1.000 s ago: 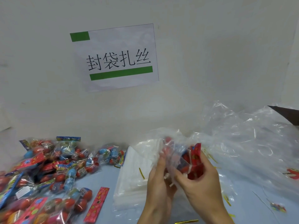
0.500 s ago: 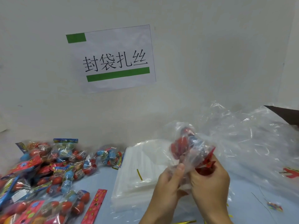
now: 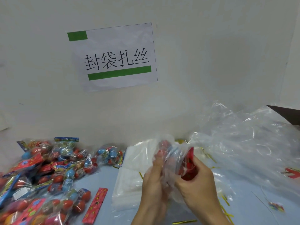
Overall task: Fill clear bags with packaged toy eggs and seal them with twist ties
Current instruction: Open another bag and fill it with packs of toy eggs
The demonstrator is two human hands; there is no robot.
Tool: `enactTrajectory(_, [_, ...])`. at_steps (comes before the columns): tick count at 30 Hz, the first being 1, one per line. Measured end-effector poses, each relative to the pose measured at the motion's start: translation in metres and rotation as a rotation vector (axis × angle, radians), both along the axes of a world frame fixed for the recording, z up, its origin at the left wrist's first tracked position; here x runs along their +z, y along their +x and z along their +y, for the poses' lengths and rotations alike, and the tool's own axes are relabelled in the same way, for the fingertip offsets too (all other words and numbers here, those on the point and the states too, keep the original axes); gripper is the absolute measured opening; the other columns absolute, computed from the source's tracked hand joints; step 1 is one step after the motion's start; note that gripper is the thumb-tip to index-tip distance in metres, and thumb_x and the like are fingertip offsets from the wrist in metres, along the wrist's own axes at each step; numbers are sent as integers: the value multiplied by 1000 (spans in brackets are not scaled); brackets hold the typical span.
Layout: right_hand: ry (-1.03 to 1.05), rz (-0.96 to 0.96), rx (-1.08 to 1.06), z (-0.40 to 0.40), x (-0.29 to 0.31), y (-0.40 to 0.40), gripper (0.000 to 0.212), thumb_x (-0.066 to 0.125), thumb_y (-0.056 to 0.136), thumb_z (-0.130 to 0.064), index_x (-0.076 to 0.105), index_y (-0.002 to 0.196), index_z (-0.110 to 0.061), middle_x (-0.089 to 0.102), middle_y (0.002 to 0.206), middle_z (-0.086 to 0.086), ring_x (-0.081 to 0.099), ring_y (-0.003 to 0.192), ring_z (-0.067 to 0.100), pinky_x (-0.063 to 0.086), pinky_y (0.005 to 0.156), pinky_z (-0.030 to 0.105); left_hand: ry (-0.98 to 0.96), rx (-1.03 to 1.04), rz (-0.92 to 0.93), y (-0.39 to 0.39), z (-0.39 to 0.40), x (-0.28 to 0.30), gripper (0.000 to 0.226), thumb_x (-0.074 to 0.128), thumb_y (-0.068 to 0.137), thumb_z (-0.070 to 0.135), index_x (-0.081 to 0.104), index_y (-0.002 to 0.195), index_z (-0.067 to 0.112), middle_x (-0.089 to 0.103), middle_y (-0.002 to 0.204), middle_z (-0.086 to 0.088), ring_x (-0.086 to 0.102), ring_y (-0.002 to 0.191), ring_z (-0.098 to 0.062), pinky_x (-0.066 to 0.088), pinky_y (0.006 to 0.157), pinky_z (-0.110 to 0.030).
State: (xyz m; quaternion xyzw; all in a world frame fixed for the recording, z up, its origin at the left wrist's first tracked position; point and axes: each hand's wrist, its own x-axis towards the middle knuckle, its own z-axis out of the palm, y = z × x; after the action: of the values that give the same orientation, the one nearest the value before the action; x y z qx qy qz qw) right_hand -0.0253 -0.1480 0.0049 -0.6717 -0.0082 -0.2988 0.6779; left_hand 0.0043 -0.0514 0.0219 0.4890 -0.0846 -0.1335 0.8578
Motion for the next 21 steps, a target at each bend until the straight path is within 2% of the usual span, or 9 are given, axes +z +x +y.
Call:
enactTrajectory(2, [8,-3,-104,-1,-3,1,42,89,66,-28,73,101,-45,78,79,-11,71,70,0,56,65,17,73,-27,-36,-3,-2,-3,44,62,89,33,71,117,0,72,113,-20,71,104,-30,59,88,-36])
enactTrajectory(4, [-17,54,-298,-6,-5,2,35,89,67,-23,72,87,-46,73,65,-15,62,54,-7,48,53,10,153,-68,-81,-7,-5,-6,45,62,86,32,72,108,-6,74,95,-20,73,82,-24,59,72,-29])
enactTrajectory(7, [-22,114,-411,-10,-8,1,23,91,62,-38,71,69,-30,70,60,-17,64,53,-2,50,53,20,237,-113,-100,-15,-8,-6,51,61,86,34,71,98,-15,68,88,-26,65,79,-26,49,68,-28])
enactTrajectory(9, [-52,117,-378,-10,-9,2,26,91,63,-42,70,68,-28,69,59,-18,62,53,-3,49,53,18,255,-88,-64,-15,-7,-3,54,63,83,37,72,97,-14,68,95,-27,64,84,-30,48,71,-31])
enactTrajectory(11, [-85,97,-312,-8,-9,4,17,86,69,-37,69,71,-32,68,59,-17,61,51,-2,45,49,12,166,-82,8,-11,-5,2,47,60,85,39,77,104,0,71,110,-22,69,99,-32,53,82,-35])
enactTrajectory(13, [-113,107,-196,-4,-9,5,14,81,73,-33,71,82,-37,72,65,-12,67,59,4,54,56,20,28,-90,76,-8,-3,5,41,56,87,43,78,107,14,71,118,-17,69,109,-29,55,93,-38])
enactTrajectory(15, [-172,98,-85,-2,-10,5,19,78,69,-42,71,87,-39,74,71,-12,69,63,5,55,59,23,-23,-73,118,-4,-1,2,43,58,86,47,80,103,14,72,115,-16,71,104,-28,59,89,-38])
enactTrajectory(19, [-288,24,43,0,-6,3,23,71,73,-45,71,96,-41,74,80,-16,70,70,1,50,63,12,-38,-33,115,2,4,-7,42,61,79,45,79,94,11,78,91,-7,76,78,-17,60,60,-28])
enactTrajectory(21, [-348,-9,-7,-1,-3,1,16,68,73,-45,68,89,-48,69,71,-21,65,62,-1,45,58,7,-19,-15,120,1,3,-7,40,69,73,43,82,90,9,77,97,-14,76,84,-22,60,62,-30])
